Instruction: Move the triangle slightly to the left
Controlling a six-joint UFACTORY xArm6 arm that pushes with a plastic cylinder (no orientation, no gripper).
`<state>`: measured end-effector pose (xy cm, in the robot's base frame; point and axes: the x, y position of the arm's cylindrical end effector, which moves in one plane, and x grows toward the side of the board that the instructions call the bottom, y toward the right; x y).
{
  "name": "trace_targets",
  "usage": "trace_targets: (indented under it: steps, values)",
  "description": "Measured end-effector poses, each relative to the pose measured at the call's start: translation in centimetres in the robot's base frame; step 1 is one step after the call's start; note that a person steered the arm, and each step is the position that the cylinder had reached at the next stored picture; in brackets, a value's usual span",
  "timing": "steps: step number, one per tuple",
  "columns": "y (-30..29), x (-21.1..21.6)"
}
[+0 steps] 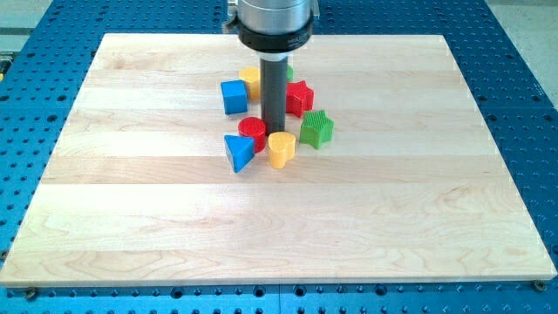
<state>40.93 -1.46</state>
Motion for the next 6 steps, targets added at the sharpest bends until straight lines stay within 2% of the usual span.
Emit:
trace_targets:
  steps: [2, 3, 4, 6]
  values:
    - [-5.5, -0.7]
    - [-10.4, 4.4]
    - [-8.8, 7.2]
    - [-6.4, 9.3]
